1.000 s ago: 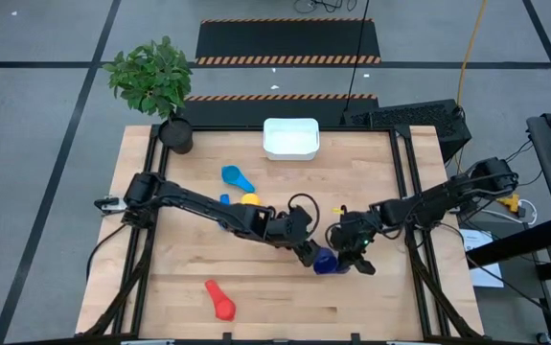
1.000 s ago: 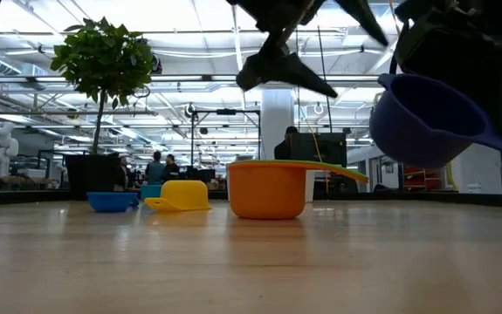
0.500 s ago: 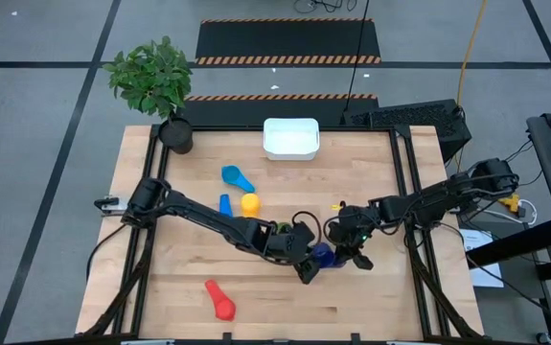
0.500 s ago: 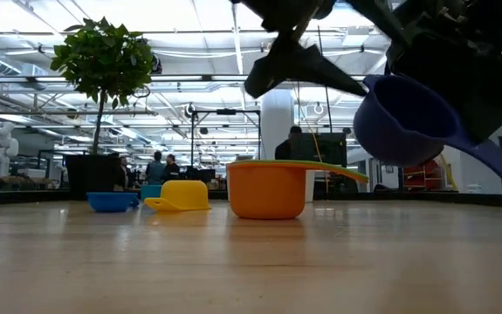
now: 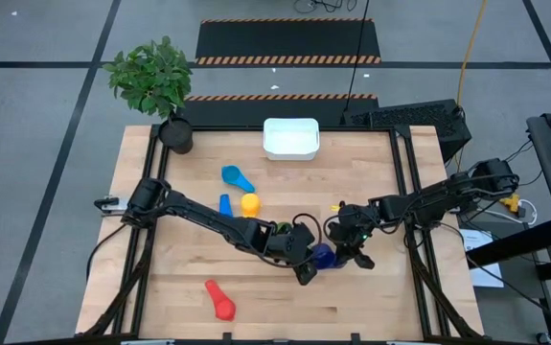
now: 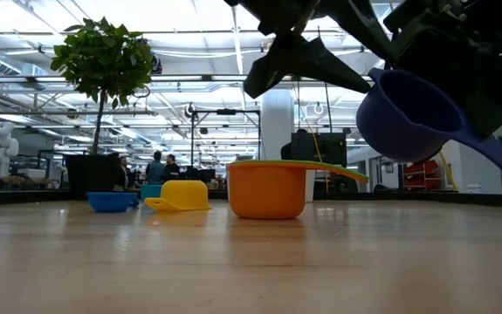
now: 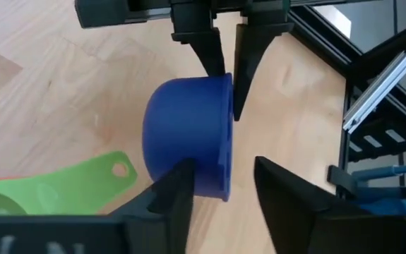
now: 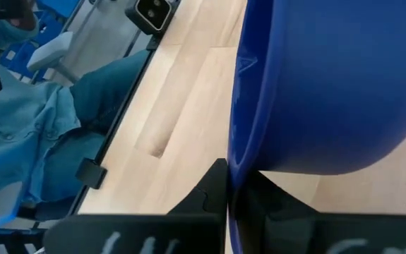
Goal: Nest measuring cups in basket
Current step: Stack the dark blue measuring cup on top of the green measuring cup
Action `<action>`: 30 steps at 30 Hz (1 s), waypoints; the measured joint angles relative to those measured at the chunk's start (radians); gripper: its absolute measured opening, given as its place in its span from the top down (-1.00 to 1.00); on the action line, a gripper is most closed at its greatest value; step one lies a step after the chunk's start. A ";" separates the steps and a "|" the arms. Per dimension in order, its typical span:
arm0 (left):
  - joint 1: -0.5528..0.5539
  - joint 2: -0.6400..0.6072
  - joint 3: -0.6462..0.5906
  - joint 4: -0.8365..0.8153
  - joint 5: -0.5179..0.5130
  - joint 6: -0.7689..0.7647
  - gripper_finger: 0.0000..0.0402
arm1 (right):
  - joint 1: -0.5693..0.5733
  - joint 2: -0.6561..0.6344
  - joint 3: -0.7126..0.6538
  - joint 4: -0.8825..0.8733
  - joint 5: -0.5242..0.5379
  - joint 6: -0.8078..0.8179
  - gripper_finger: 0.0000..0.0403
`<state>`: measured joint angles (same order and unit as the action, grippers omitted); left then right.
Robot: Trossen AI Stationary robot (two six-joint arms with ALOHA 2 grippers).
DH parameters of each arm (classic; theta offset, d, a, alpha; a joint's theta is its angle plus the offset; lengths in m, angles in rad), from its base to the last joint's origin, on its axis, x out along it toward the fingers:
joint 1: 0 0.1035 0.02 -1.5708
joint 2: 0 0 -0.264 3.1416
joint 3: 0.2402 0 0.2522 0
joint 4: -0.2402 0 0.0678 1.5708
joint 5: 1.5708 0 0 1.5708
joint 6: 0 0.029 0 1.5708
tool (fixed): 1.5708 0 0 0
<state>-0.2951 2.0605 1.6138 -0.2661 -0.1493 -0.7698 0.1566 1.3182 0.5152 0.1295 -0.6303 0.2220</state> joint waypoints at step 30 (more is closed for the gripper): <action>-0.035 -0.160 -0.001 -0.194 -0.103 0.045 0.99 | 0.060 -0.311 0.000 -0.170 0.458 -0.262 -0.03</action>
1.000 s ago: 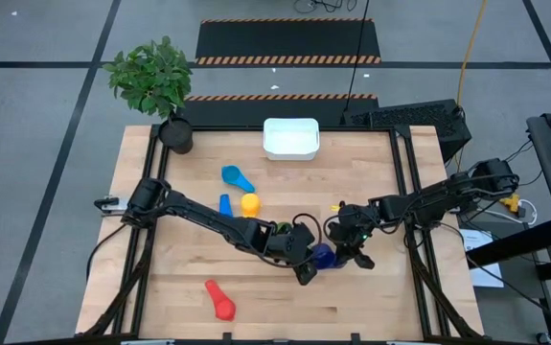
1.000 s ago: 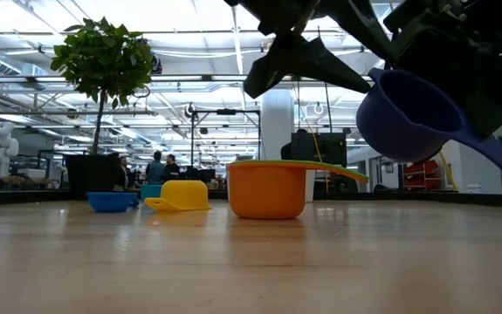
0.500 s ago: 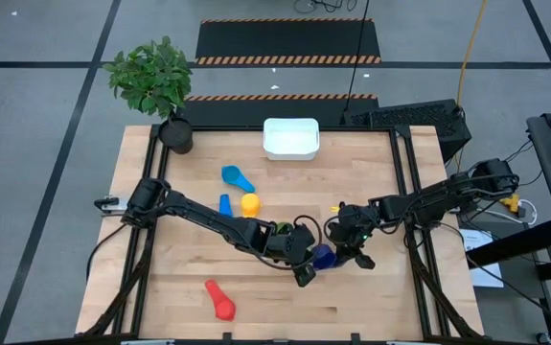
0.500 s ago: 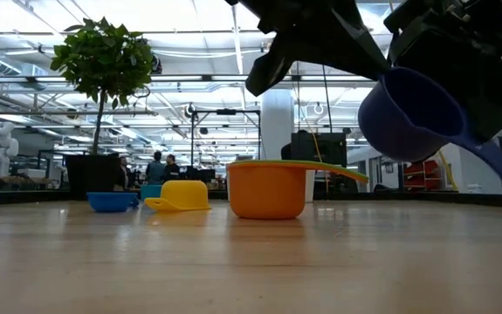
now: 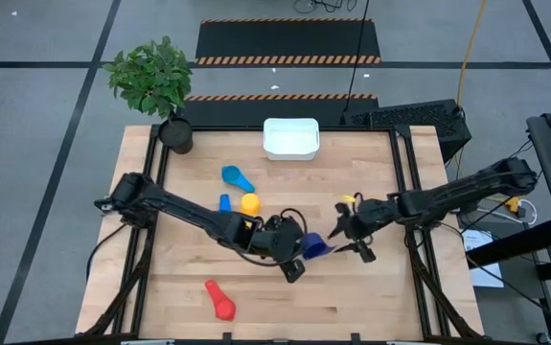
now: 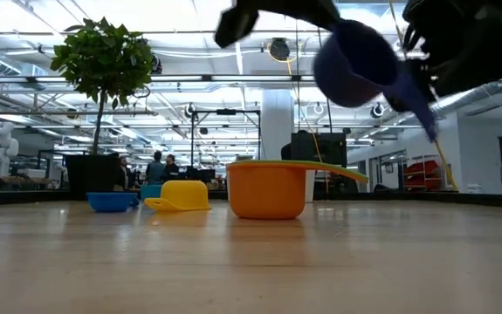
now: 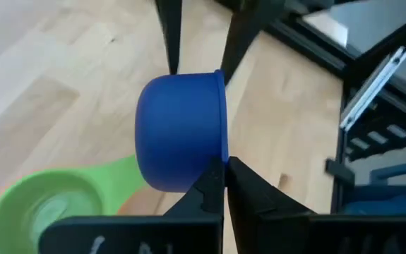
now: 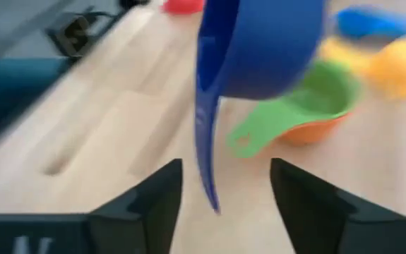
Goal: Nest measuring cups in basket
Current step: Stack the dark blue measuring cup on top of the green measuring cup
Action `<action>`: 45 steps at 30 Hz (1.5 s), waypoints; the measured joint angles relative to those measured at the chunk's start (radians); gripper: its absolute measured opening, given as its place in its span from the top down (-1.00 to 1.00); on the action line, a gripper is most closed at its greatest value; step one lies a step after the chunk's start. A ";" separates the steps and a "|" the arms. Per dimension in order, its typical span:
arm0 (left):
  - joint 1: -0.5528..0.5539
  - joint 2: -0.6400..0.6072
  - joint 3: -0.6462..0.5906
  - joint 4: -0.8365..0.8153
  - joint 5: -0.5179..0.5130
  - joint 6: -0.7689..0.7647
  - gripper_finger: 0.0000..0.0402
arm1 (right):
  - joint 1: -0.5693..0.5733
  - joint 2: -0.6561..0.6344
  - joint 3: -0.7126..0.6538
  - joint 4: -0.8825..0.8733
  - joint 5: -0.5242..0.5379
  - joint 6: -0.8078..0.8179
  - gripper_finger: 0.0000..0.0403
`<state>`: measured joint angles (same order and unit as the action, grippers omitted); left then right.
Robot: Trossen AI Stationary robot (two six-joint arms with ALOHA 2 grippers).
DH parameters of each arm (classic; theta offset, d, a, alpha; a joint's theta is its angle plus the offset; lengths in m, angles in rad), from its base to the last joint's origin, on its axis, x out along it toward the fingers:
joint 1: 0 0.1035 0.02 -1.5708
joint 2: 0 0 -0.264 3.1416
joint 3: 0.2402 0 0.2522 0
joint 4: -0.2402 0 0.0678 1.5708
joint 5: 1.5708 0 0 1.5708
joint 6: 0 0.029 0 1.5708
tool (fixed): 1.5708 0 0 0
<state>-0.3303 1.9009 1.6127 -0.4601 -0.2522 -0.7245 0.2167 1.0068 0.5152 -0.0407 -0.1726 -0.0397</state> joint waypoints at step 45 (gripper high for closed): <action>-0.163 -0.100 0.000 0.301 -0.299 -0.043 0.99 | 0.752 0.109 -0.076 1.287 1.139 -2.359 -0.02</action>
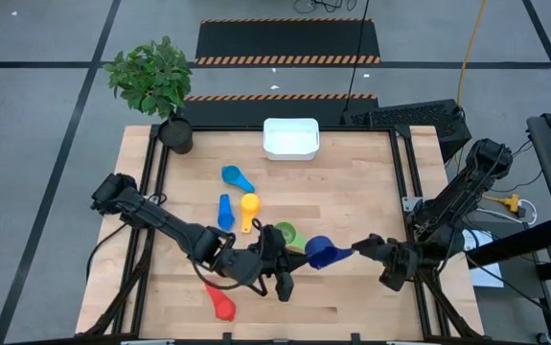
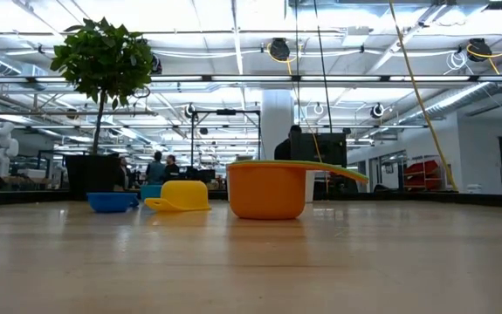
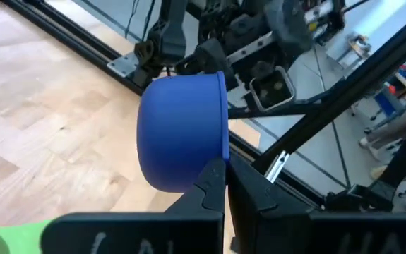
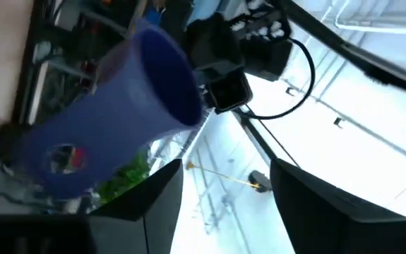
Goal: Nest measuring cups in basket
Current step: Stack the dark blue measuring cup on top of the green measuring cup
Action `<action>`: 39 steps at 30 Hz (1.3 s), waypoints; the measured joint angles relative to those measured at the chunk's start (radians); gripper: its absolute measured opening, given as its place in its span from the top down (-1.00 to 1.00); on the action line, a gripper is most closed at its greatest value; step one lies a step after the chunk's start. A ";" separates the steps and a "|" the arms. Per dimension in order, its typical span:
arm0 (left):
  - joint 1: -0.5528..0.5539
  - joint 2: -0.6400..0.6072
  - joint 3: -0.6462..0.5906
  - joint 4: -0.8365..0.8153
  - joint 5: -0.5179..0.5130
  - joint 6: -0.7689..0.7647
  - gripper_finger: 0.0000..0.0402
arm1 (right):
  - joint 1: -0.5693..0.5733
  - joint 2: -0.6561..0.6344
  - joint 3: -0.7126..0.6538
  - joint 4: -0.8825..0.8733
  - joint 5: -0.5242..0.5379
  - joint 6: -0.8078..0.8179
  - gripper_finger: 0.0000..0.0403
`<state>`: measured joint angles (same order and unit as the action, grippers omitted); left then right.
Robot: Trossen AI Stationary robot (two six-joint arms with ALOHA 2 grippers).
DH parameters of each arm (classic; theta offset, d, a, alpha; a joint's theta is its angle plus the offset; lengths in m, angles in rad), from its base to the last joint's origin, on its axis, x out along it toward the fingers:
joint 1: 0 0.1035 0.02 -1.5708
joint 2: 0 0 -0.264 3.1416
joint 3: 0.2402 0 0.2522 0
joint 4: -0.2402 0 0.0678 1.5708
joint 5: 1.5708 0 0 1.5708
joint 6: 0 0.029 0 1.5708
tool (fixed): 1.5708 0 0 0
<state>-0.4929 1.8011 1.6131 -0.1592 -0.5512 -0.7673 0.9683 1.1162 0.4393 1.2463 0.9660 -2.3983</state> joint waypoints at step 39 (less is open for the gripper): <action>0.008 -0.098 0.000 -0.042 0.031 -0.046 0.99 | -0.046 0.079 0.000 0.002 -0.177 -0.270 0.42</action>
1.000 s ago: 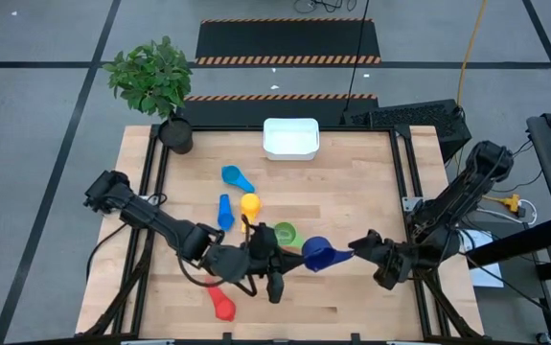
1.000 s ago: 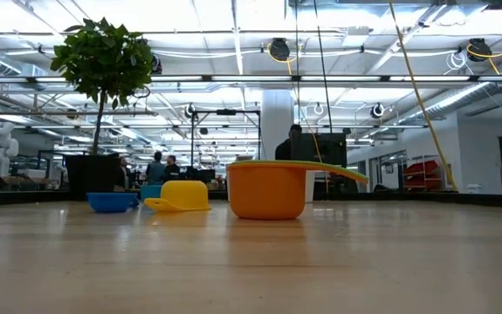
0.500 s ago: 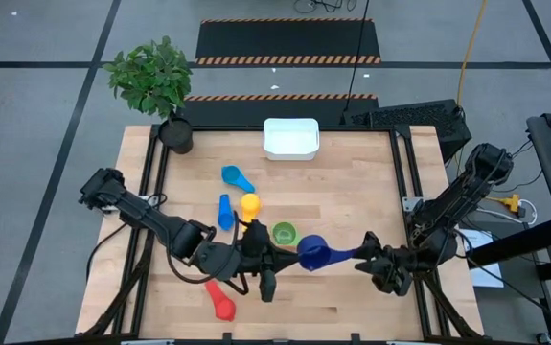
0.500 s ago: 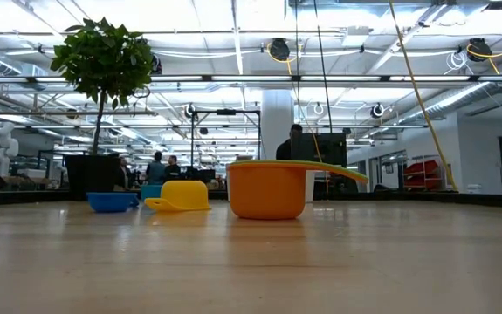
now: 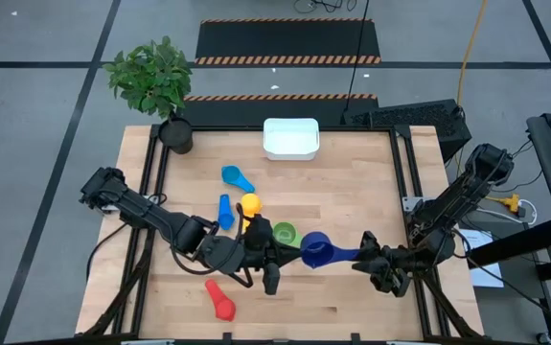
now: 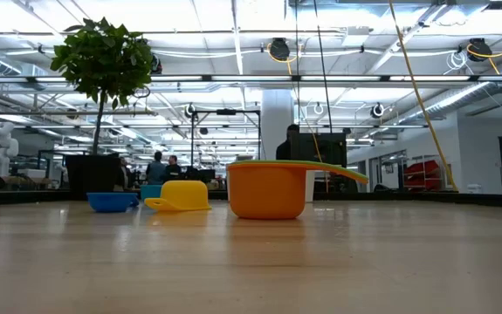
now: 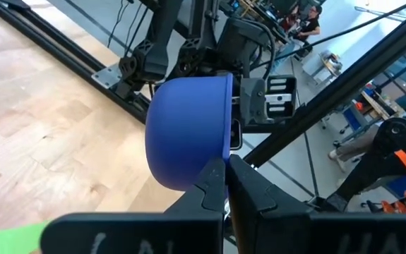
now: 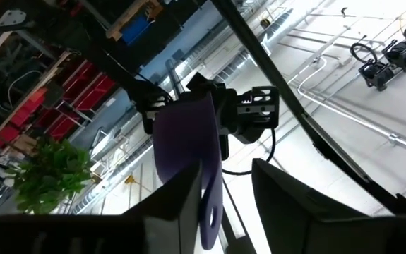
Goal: Nest measuring cups in basket
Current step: Stack the dark blue measuring cup on top of the green measuring cup
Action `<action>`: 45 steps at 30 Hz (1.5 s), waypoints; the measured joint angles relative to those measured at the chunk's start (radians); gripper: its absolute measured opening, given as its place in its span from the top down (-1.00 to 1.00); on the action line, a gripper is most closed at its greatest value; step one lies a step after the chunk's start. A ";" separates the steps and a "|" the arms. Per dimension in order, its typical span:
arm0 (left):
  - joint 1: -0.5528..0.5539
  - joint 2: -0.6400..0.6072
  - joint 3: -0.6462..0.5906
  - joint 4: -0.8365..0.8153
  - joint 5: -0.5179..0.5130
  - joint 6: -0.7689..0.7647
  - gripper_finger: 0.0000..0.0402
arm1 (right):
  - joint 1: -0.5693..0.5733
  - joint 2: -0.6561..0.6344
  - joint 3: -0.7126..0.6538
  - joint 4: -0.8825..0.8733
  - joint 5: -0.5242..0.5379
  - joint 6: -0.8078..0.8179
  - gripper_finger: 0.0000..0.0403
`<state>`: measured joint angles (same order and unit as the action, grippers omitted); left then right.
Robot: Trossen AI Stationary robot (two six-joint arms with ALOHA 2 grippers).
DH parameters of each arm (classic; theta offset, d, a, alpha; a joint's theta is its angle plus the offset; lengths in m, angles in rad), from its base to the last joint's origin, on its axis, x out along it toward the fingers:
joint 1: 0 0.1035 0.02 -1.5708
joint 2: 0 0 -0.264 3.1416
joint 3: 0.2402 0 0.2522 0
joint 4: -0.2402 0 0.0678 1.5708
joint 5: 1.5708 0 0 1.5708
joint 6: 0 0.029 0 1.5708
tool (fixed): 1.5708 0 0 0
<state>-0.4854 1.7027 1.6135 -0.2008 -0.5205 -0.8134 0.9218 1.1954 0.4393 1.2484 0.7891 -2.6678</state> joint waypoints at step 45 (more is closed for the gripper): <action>-0.001 0.000 0.000 -0.058 0.042 -0.185 0.99 | 0.000 0.000 0.000 0.024 0.046 -0.023 0.05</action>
<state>-0.4866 1.7031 1.6135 -0.2592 -0.4789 -0.9989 0.9217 1.1954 0.4393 1.2728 0.8352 -2.6913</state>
